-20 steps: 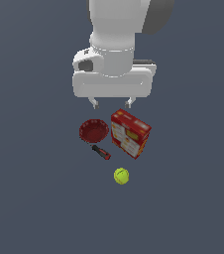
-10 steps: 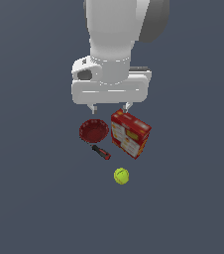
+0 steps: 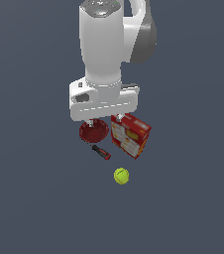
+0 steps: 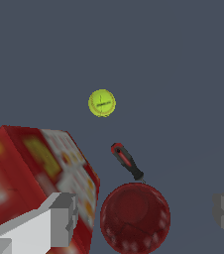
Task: Pick up a designated object from a clutter of objects.
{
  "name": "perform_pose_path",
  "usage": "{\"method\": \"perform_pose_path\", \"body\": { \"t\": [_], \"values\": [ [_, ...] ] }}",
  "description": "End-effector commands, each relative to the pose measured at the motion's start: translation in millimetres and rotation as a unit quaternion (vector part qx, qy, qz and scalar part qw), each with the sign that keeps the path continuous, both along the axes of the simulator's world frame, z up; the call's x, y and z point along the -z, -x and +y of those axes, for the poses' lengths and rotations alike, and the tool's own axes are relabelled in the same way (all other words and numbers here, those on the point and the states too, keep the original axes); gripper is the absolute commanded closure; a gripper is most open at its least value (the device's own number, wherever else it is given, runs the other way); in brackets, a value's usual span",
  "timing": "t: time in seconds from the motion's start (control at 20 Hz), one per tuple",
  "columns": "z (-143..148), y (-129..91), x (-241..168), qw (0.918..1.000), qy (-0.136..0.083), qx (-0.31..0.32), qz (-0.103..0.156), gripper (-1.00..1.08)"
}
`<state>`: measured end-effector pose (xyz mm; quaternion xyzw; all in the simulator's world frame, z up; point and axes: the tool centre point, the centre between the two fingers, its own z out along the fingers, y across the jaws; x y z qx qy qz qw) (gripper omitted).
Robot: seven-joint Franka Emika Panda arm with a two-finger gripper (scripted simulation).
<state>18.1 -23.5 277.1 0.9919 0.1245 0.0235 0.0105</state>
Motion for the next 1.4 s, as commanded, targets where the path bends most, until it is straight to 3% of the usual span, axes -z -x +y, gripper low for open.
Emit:
{"method": "perform_pose_path", "body": {
  "t": [0.0,0.65,1.35],
  "values": [
    [-6.1,0.0,16.7,0.9997,0.001,-0.026,0.002,-0.92],
    [-36.7,10.2,101.9,0.9869,0.002,-0.161,0.013,-0.92],
    [-64.8,37.3,183.4,0.9555,0.002,-0.294,0.022,-0.92]
  ]
}}
